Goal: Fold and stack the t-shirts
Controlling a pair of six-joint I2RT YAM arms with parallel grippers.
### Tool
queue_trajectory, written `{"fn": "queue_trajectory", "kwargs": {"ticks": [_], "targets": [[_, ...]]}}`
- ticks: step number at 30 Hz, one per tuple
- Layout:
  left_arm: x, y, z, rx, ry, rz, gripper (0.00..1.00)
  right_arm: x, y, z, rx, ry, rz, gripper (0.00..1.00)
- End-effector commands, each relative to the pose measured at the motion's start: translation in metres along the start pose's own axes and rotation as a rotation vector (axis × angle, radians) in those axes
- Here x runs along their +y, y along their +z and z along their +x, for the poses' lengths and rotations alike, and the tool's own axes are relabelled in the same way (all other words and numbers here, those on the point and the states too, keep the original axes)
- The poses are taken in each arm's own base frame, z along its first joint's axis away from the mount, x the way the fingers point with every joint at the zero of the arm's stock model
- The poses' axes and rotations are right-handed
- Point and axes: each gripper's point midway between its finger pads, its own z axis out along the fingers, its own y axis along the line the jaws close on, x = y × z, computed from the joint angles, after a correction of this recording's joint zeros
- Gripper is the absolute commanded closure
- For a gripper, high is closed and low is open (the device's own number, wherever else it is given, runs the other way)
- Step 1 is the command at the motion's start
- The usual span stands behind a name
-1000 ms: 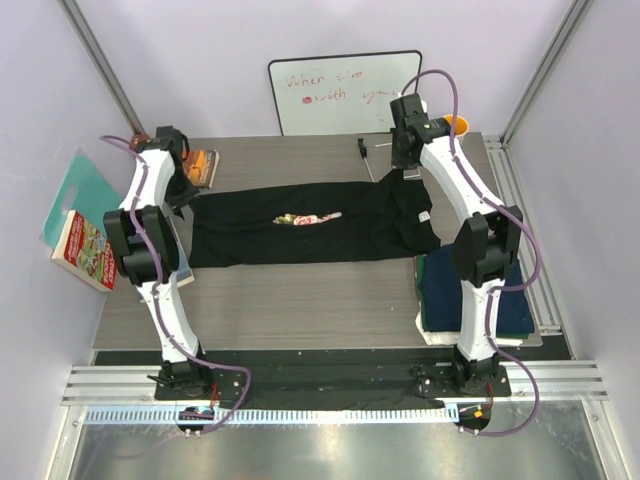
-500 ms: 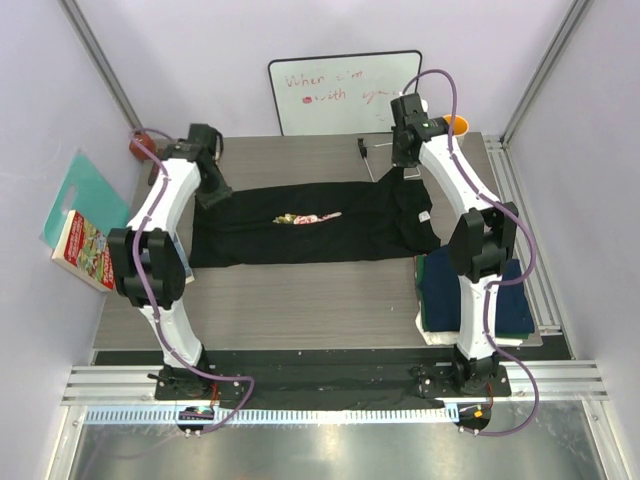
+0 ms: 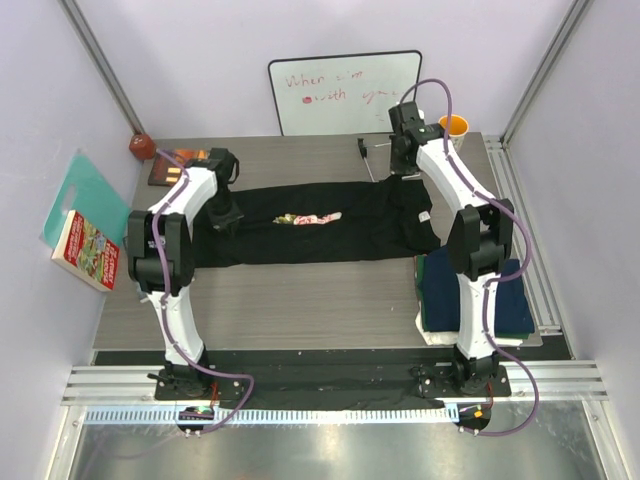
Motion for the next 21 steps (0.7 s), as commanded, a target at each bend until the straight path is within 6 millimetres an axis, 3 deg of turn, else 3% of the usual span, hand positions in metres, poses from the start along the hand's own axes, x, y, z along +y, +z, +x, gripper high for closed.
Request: {"fn": "queue_trajectory", "kwargs": {"ticks": [1, 6, 14, 15, 16, 21], "targets": [[0.006, 0.004, -0.018, -0.037, 0.016, -0.060, 0.90, 0.003, 0.013, 0.005, 0.013, -0.009, -0.016, 0.99], [0.012, 0.013, -0.018, -0.016, 0.022, -0.114, 0.91, -0.006, 0.031, 0.023, 0.062, -0.034, 0.040, 0.99], [0.022, 0.019, -0.014, 0.006, 0.042, -0.149, 0.91, -0.024, 0.046, 0.021, 0.055, -0.044, 0.139, 0.98], [0.024, 0.020, -0.012, 0.014, 0.045, -0.156, 0.91, -0.023, 0.049, 0.021, 0.057, -0.045, 0.138, 0.92], [0.025, 0.022, -0.012, 0.017, 0.046, -0.158, 0.91, -0.023, 0.051, 0.019, 0.055, -0.041, 0.138, 0.77], [0.032, 0.023, -0.013, 0.024, 0.046, -0.175, 0.90, -0.028, 0.052, 0.006, 0.006, -0.017, 0.182, 0.67]]}}
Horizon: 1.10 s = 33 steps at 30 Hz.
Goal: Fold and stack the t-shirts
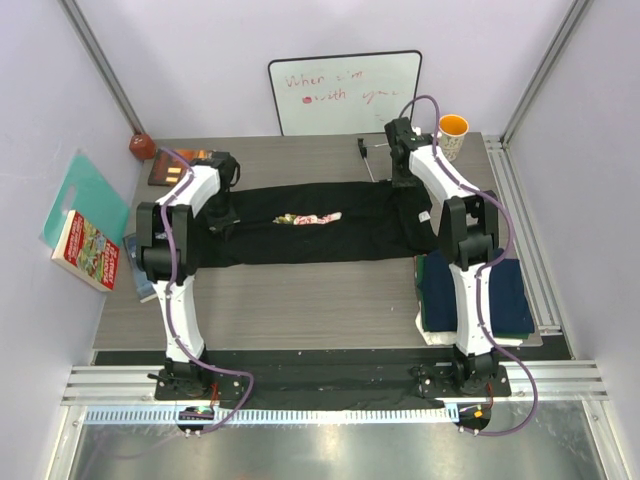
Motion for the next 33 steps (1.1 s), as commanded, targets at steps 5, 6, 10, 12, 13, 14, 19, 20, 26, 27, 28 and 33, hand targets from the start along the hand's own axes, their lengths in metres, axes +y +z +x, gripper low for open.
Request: {"fn": "queue_trajectory", "kwargs": {"ticks": [5, 6, 10, 12, 13, 14, 19, 20, 26, 27, 28, 33], "targets": [[0.014, 0.000, -0.005, 0.011, 0.014, -0.037, 0.90, -0.002, -0.012, -0.058, -0.168, 0.081, 0.009, 0.66], [0.013, -0.002, -0.007, 0.007, 0.014, -0.031, 0.90, -0.003, -0.014, -0.062, -0.181, 0.088, 0.008, 0.65], [0.015, -0.002, -0.007, 0.005, 0.013, -0.034, 0.90, -0.018, -0.051, -0.084, -0.265, 0.120, 0.028, 0.61], [0.015, 0.002, -0.004, 0.019, 0.014, -0.033, 0.89, -0.021, -0.077, -0.083, -0.279, 0.125, -0.026, 0.62], [0.016, 0.003, -0.004, 0.023, 0.013, -0.033, 0.89, -0.018, -0.087, -0.080, -0.276, 0.122, -0.061, 0.64], [0.015, 0.006, -0.003, 0.031, 0.013, -0.034, 0.89, -0.014, -0.094, -0.073, -0.262, 0.115, -0.095, 0.65], [0.005, 0.009, -0.007, 0.035, -0.003, 0.001, 0.90, -0.002, -0.116, -0.005, -0.113, 0.049, -0.172, 0.71], [0.004, 0.010, -0.007, 0.041, -0.003, 0.003, 0.90, 0.003, -0.119, 0.005, -0.092, 0.029, -0.190, 0.71], [-0.005, 0.007, -0.015, 0.043, -0.005, 0.034, 0.90, 0.030, -0.119, 0.083, 0.088, -0.077, -0.295, 0.73], [-0.006, 0.006, -0.016, 0.040, -0.006, 0.039, 0.90, 0.034, -0.115, 0.092, 0.118, -0.088, -0.303, 0.74], [-0.007, 0.004, -0.018, 0.035, -0.007, 0.045, 0.90, 0.037, -0.112, 0.098, 0.138, -0.097, -0.306, 0.75], [-0.006, -0.002, -0.019, 0.022, -0.009, 0.049, 0.90, 0.039, -0.095, 0.117, 0.184, -0.130, -0.254, 0.78]]}}
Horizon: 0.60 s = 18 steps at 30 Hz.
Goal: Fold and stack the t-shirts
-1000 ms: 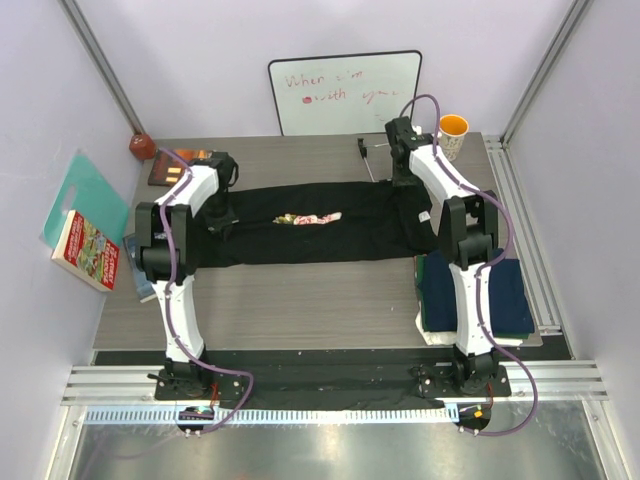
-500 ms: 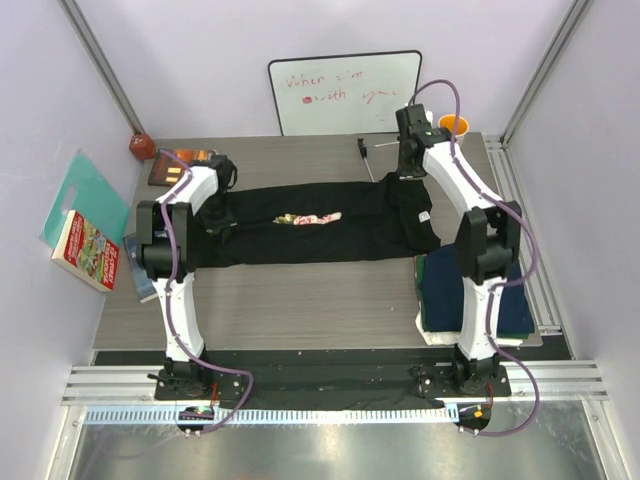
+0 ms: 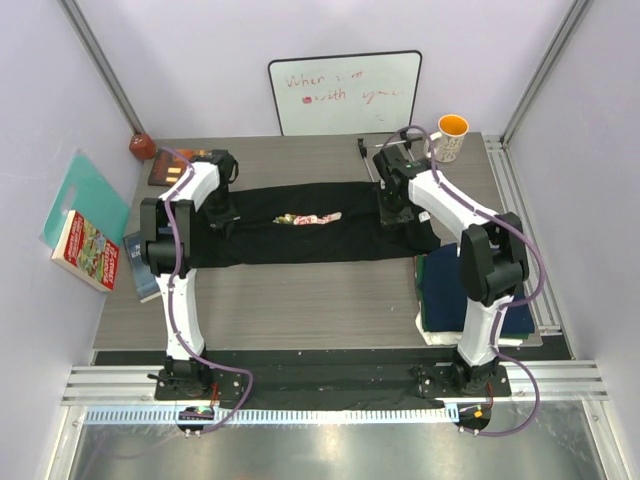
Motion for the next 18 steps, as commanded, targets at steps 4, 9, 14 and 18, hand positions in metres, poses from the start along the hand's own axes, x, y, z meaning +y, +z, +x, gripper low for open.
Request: {"fn": "queue_trajectory", "kwargs": {"ticks": [4, 9, 14, 18], "targets": [[0.003, -0.017, -0.004, -0.023, -0.005, 0.018, 0.91, -0.013, 0.031, 0.018, 0.094, -0.030, 0.094, 0.83], [0.008, -0.020, -0.001, -0.031, -0.002, 0.012, 0.90, -0.045, 0.034, 0.018, 0.094, 0.026, 0.237, 0.85], [0.011, -0.017, 0.008, -0.017, 0.013, 0.008, 0.90, -0.069, 0.049, 0.036, 0.183, 0.017, 0.305, 0.85], [0.012, -0.015, 0.014, 0.005, 0.026, 0.010, 0.90, -0.080, 0.061, 0.036, 0.198, 0.031, 0.330, 0.85]]}}
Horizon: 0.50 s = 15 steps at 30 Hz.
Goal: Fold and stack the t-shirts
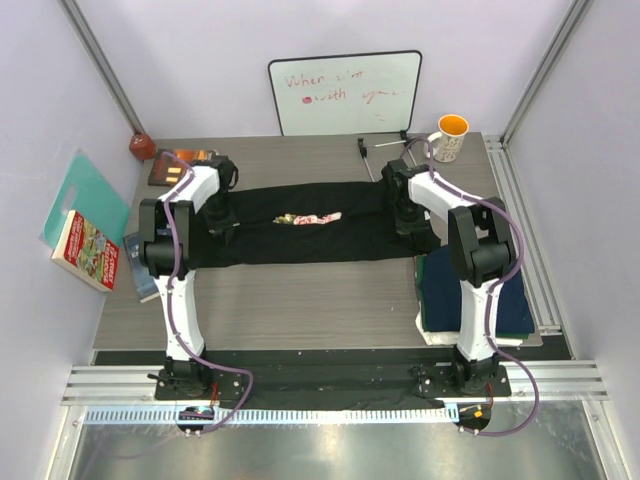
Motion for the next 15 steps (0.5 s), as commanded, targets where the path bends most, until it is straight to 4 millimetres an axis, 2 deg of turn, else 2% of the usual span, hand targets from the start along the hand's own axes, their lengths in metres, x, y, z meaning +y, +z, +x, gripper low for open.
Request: {"fn": "queue_trajectory", "kwargs": {"ticks": [1, 10, 15], "targets": [[0.005, -0.018, -0.001, -0.031, 0.012, 0.027, 0.91, -0.014, 0.015, -0.006, 0.011, 0.013, 0.069, 0.85], [0.012, -0.012, 0.007, -0.010, 0.013, 0.001, 0.90, -0.022, 0.040, -0.030, 0.000, 0.003, 0.159, 0.85], [0.019, -0.006, 0.010, 0.025, 0.002, -0.022, 0.90, -0.030, 0.044, -0.037, -0.004, 0.023, 0.169, 0.85]]}}
